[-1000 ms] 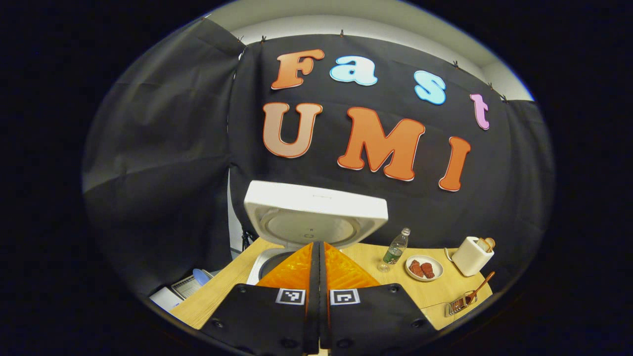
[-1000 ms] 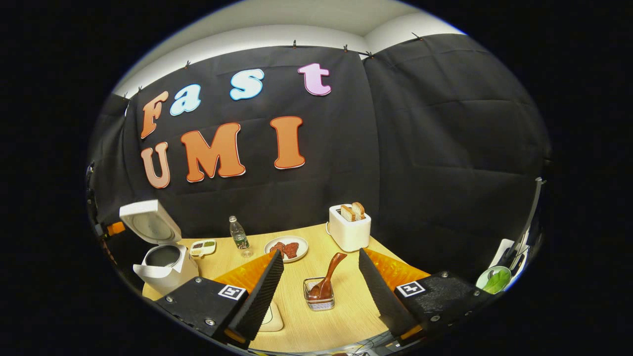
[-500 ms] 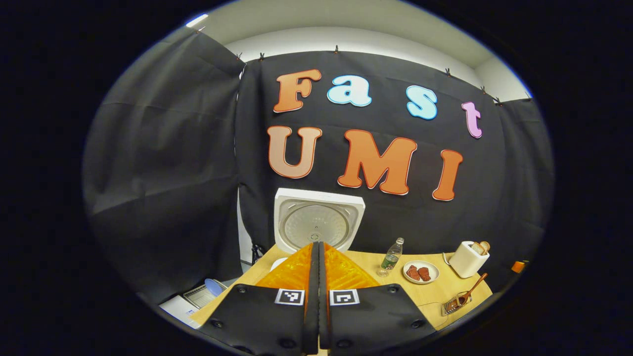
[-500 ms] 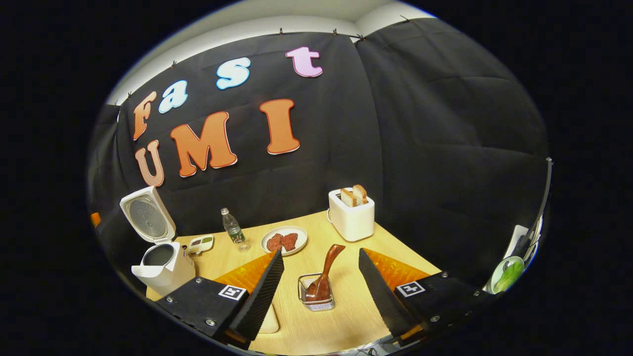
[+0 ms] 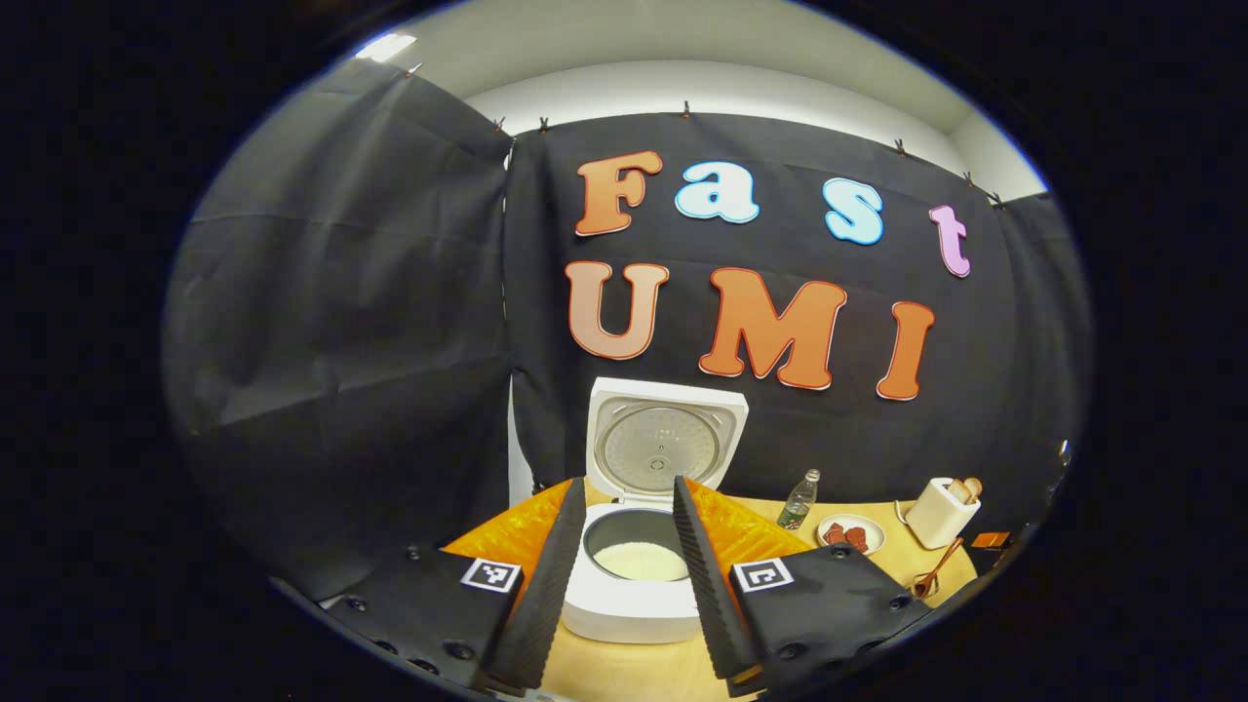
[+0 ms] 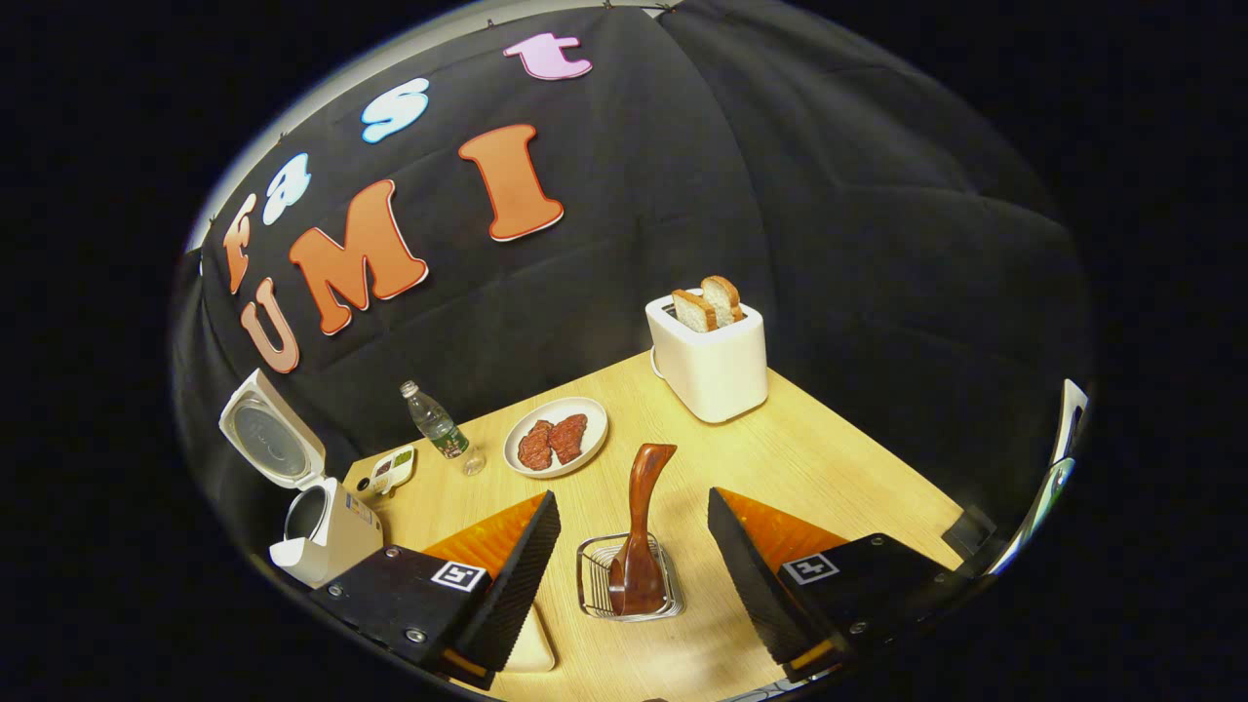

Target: Close the left gripper, press the button to open the rice cooker; take a wooden spoon from the chopstick holder with the right hand, scoop a spoonful of rice and pour it into the rice cooker, then put the wooden spoon back into the chopstick holder.

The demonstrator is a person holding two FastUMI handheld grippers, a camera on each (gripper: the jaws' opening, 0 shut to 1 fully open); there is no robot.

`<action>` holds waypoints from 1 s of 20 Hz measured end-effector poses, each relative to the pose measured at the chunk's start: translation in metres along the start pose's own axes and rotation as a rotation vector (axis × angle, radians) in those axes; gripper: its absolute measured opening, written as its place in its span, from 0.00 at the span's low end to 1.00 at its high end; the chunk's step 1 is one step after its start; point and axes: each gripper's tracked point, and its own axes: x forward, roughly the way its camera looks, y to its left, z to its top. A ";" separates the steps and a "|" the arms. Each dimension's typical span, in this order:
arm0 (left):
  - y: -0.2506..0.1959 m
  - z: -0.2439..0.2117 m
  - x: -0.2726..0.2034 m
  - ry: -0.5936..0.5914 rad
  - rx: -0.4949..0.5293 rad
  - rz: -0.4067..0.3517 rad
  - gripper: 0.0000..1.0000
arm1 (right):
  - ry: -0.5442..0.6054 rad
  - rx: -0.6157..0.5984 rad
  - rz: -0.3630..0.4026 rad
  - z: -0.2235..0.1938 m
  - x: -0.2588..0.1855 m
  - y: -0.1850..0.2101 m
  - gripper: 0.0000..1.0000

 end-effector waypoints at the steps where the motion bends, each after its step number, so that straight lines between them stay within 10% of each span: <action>1: 0.006 0.002 -0.002 -0.005 -0.007 0.020 0.63 | 0.022 0.001 -0.011 -0.003 0.011 -0.005 0.95; 3: 0.015 0.002 -0.009 -0.015 -0.020 0.053 0.64 | 0.055 0.024 -0.018 -0.007 0.029 -0.009 0.95; 5: 0.023 0.004 -0.014 -0.028 -0.024 0.083 0.86 | 0.085 0.053 -0.016 -0.010 0.045 -0.010 0.95; 10: 0.040 0.005 -0.026 -0.042 -0.019 0.151 0.89 | 0.148 0.063 -0.006 -0.022 0.074 -0.011 0.93; 20: 0.061 0.005 -0.047 -0.053 0.003 0.243 1.00 | 0.201 0.100 0.008 -0.026 0.102 -0.008 0.49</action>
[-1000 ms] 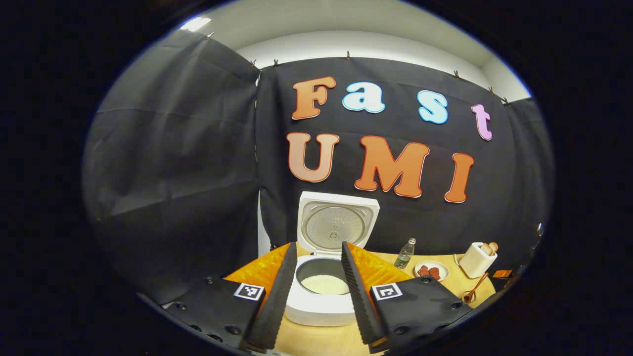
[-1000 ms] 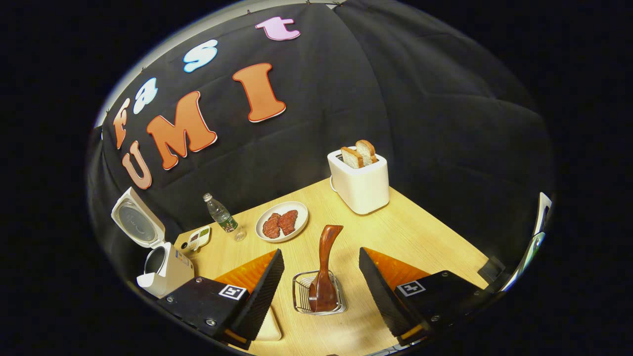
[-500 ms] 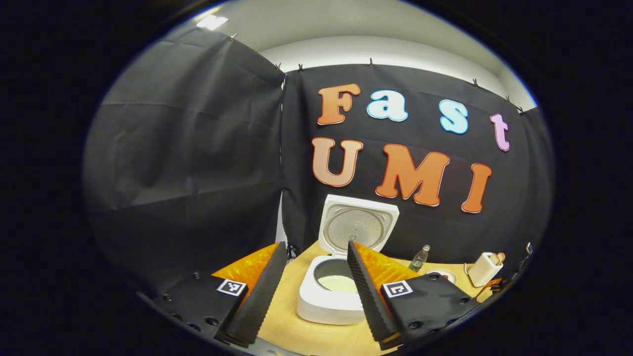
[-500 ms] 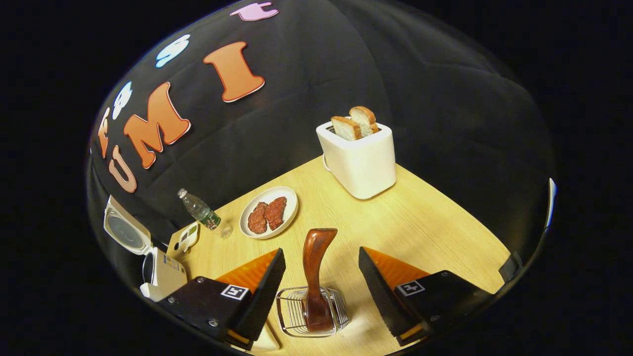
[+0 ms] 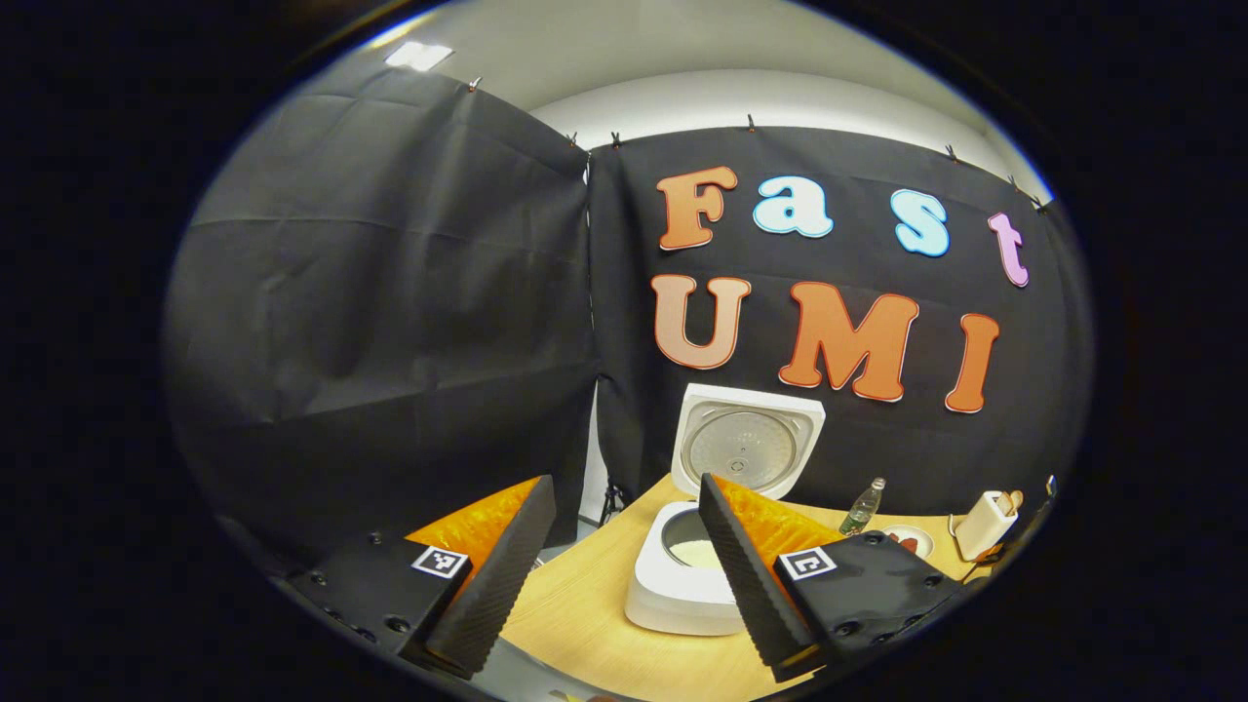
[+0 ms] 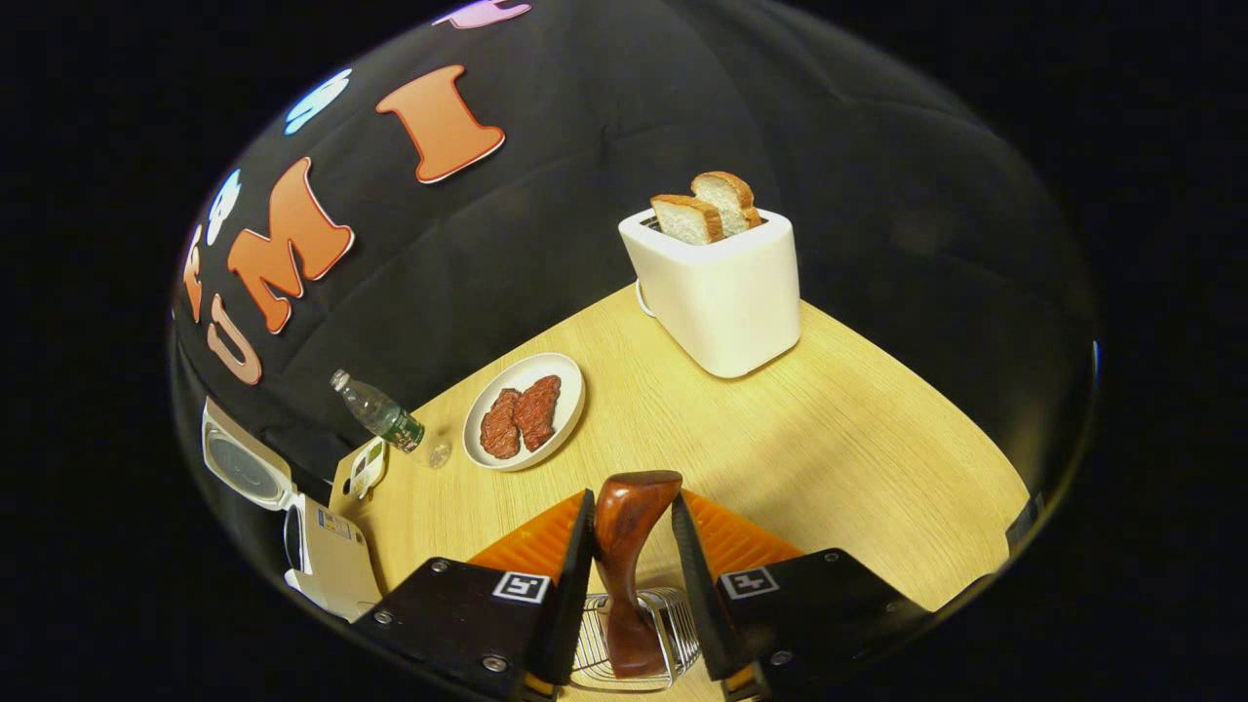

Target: Close the left gripper, press the button to open the rice cooker; take a wooden spoon from the chopstick holder with the right hand, scoop a spoonful of rice and pour it into the rice cooker, then put the wooden spoon back into the chopstick holder.

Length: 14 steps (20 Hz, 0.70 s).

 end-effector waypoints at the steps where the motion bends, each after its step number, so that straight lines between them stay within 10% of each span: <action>1: 0.001 -0.001 -0.002 -0.001 -0.001 0.001 1.00 | 0.003 0.003 0.008 0.000 0.000 0.003 0.43; 7: 0.001 -0.003 -0.005 0.009 0.006 -0.005 1.00 | 0.049 0.095 0.043 -0.004 -0.014 0.014 0.16; 14: 0.000 0.003 -0.004 -0.002 0.029 -0.056 1.00 | -0.070 0.021 0.057 0.017 -0.069 0.044 0.14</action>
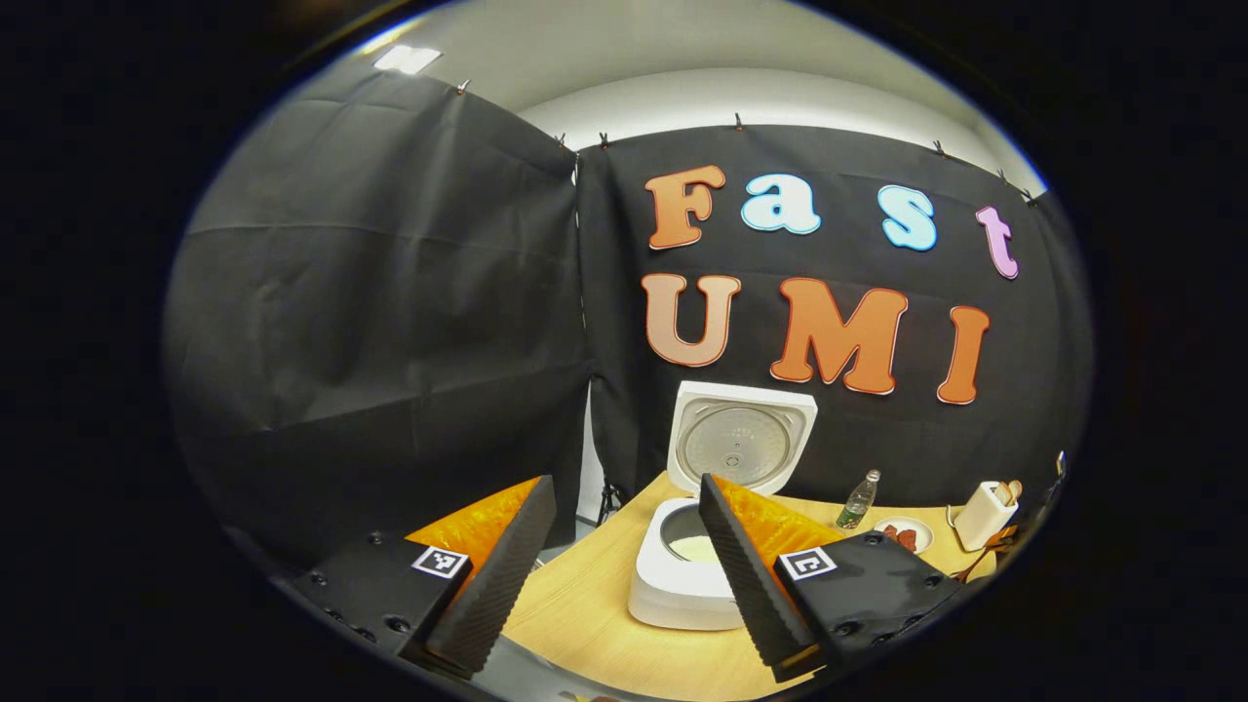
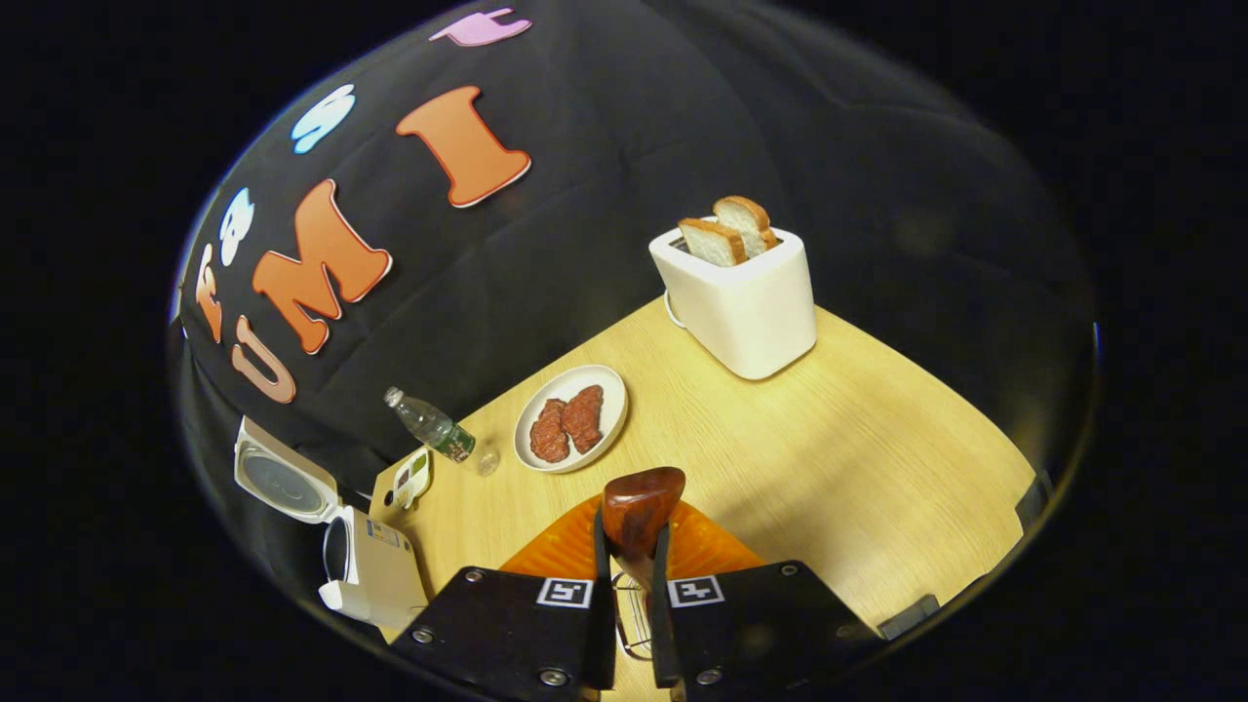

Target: Close the left gripper, press the button to open the rice cooker; take a wooden spoon from the chopstick holder with the right hand, scoop a spoonful of rice and pour it into the rice cooker, then put the wooden spoon back into the chopstick holder.

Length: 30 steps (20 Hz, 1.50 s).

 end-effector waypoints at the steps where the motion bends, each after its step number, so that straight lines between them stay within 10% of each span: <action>1: -0.001 0.002 0.002 -0.002 -0.001 -0.011 1.00 | -0.033 -0.026 0.004 0.007 -0.011 0.008 0.14; 9: 0.012 0.000 0.023 0.014 -0.039 -0.099 1.00 | -0.177 -0.191 0.092 0.023 -0.097 0.099 0.14; 17: 0.054 0.003 0.047 0.029 -0.018 -0.150 1.00 | -0.202 -0.325 0.147 -0.056 -0.101 0.181 0.14; 30: 0.092 -0.018 0.083 0.066 0.021 -0.253 1.00 | -0.236 -0.572 -0.021 -0.152 -0.050 0.164 0.14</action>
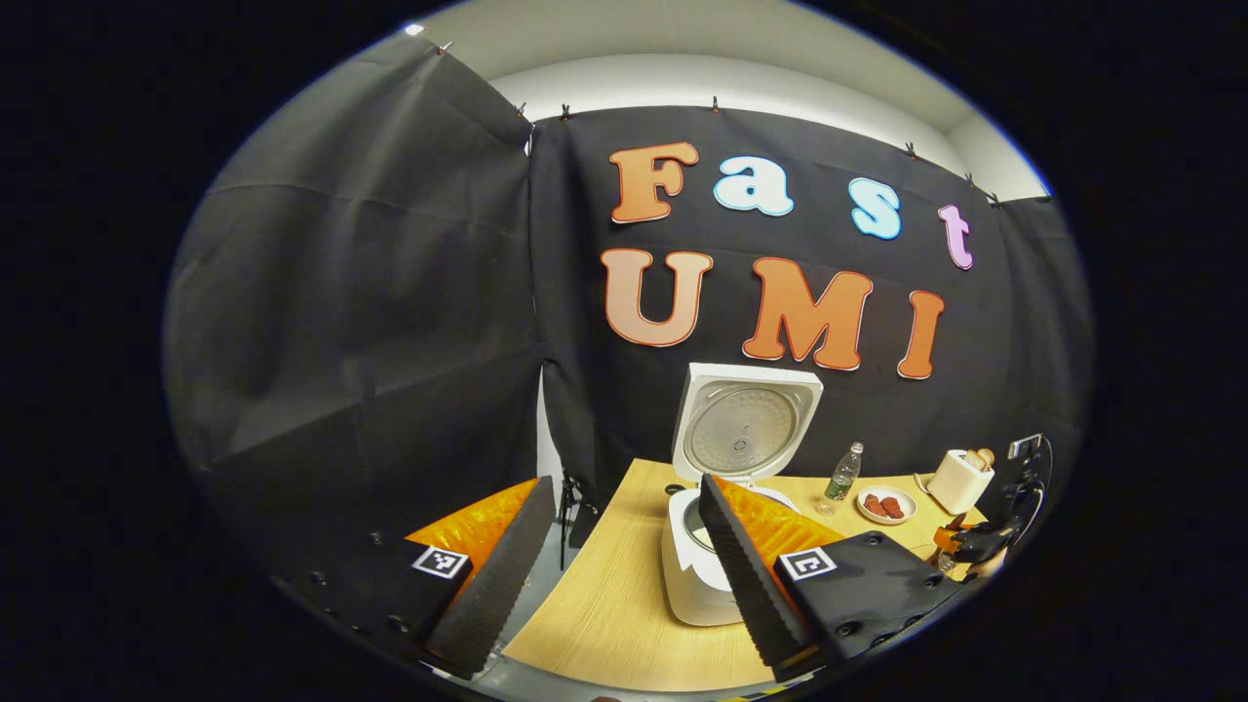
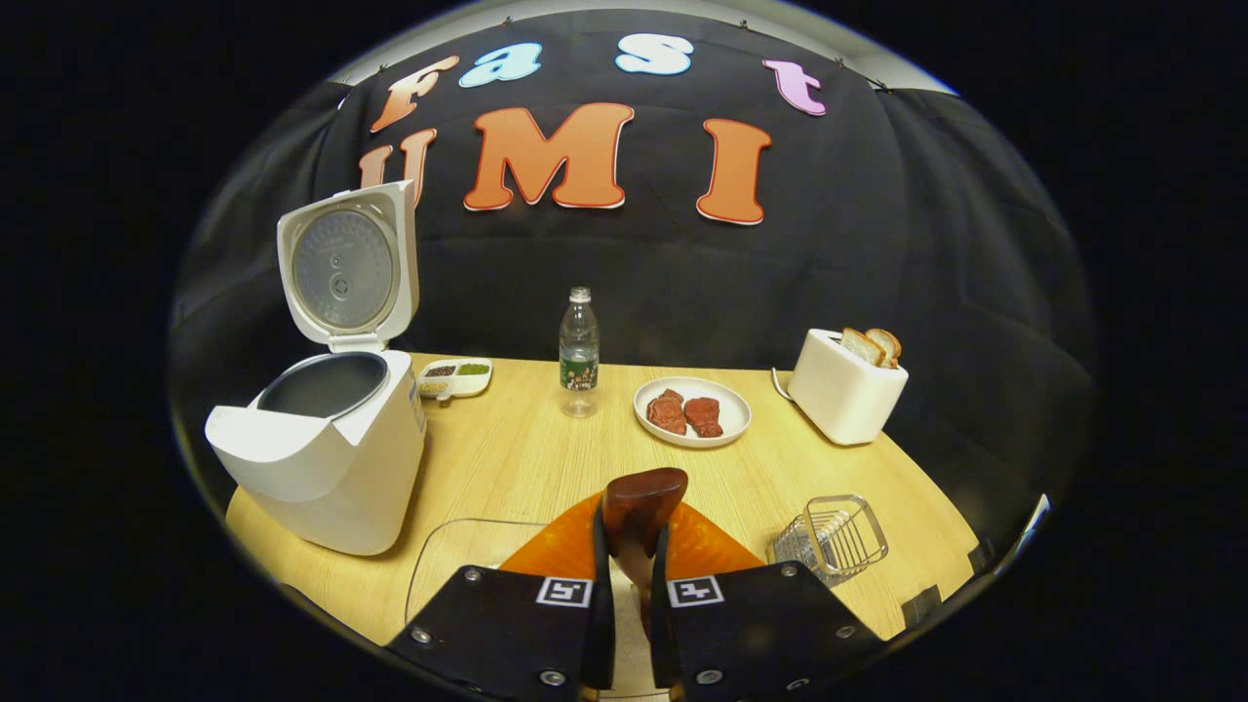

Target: Close the left gripper, press the button to open the rice cooker; take a wooden spoon from the chopstick holder with the right hand, scoop a spoonful of rice and pour it into the rice cooker, then put the wooden spoon back into the chopstick holder.

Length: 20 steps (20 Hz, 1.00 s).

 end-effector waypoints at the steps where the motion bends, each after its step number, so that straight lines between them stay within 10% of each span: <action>1: 0.003 0.000 0.002 -0.001 0.010 -0.003 1.00 | -0.011 -0.006 0.001 -0.002 -0.002 0.001 0.14; 6: 0.012 -0.008 0.007 0.008 -0.003 -0.020 1.00 | 0.024 -0.046 0.046 -0.021 -0.020 0.011 0.14; 13: 0.029 -0.016 0.011 0.017 -0.017 -0.012 1.00 | 0.048 0.214 -0.052 -0.026 -0.029 -0.002 0.14; 20: 0.027 -0.019 0.018 0.023 -0.017 -0.025 1.00 | 0.051 0.587 0.040 -0.026 -0.031 0.026 0.14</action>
